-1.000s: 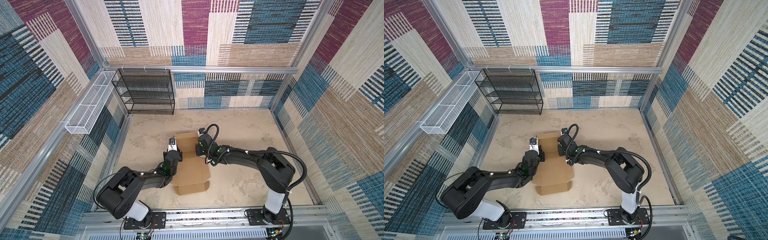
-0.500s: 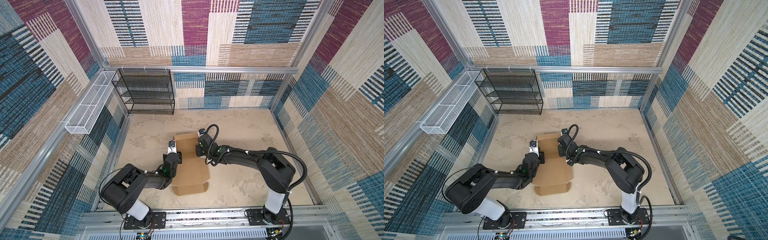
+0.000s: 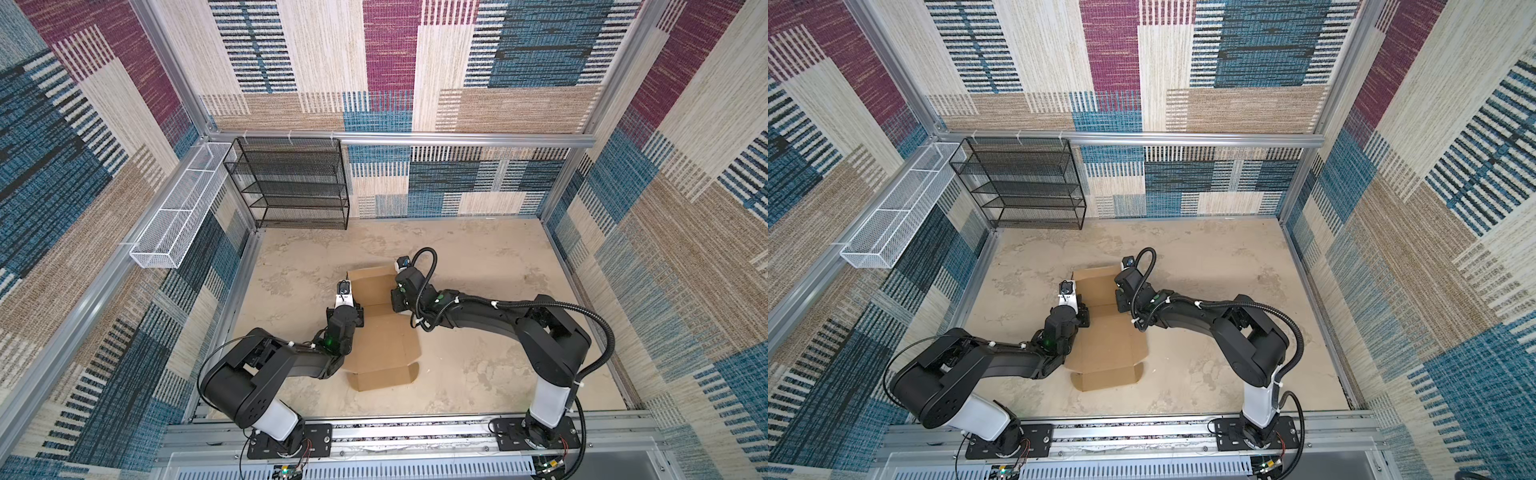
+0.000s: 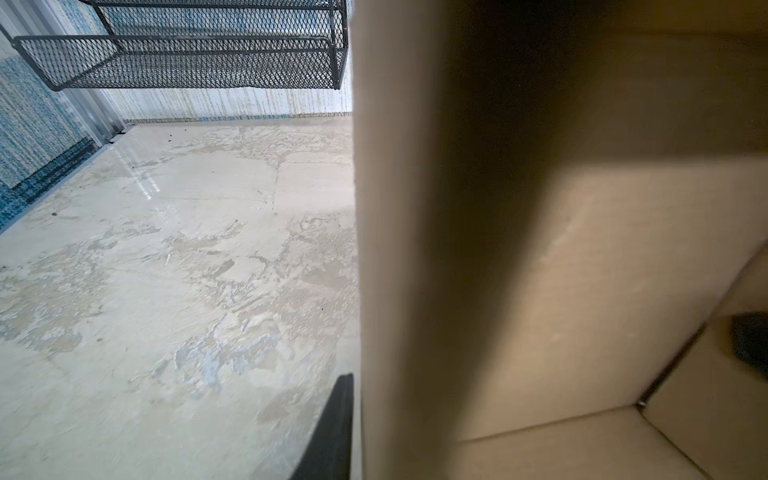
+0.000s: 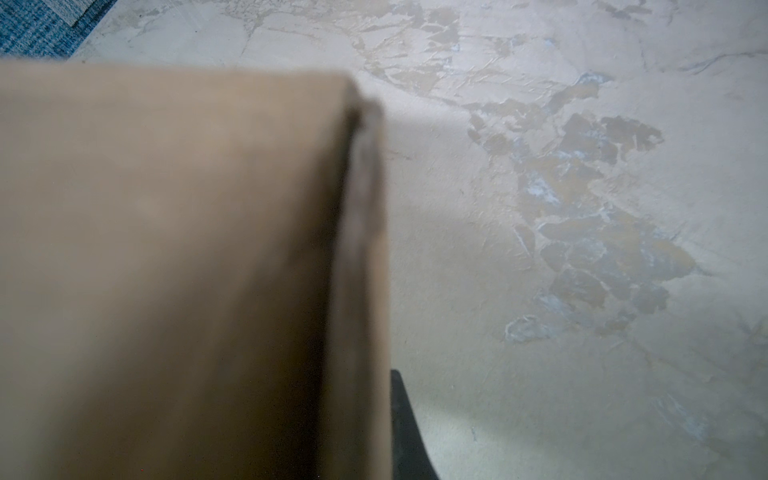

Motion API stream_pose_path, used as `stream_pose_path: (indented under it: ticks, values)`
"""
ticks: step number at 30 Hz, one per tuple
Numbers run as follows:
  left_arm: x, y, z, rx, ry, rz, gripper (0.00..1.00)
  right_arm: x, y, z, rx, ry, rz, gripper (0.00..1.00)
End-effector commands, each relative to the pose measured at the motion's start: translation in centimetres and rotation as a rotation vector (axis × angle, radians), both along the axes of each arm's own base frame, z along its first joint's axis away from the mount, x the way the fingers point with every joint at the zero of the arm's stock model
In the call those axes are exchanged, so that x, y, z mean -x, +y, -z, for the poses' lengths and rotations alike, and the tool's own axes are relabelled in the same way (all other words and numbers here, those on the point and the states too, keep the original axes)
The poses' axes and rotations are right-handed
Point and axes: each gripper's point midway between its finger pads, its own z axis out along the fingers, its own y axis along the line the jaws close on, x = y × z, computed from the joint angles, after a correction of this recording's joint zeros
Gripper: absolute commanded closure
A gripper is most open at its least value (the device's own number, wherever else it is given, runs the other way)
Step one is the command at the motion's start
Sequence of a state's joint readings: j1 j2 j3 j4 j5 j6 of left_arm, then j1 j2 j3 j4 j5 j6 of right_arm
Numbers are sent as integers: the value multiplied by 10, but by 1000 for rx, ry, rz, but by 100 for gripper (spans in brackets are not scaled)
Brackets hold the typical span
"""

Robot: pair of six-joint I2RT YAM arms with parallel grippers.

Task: Fold the paper box
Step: 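Open the left gripper and lift it off the corner wall while right holds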

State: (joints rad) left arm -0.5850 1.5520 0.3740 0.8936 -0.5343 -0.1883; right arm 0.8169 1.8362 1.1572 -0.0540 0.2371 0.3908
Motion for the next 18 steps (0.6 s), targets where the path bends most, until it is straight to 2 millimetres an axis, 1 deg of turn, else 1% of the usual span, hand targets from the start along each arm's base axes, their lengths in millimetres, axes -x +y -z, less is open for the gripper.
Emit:
stream_pose_path:
  ticks: [1,7,14,16,18]
  values:
    - [2,-3,6,15,25,12,75,-5,6,-13,-37,-31,-3,100]
    - [6,1,8,30,23,6,72,-5,5,-15,-30,-36,-2,100]
    - [9,0,-3,64,4,15,66,-4,3,-13,-24,-34,3,100]
    - [10,-1,-7,71,-1,23,58,-4,3,-13,-25,-34,4,100]
    - [9,-2,-11,74,-5,24,56,-4,3,-13,-26,-34,1,100]
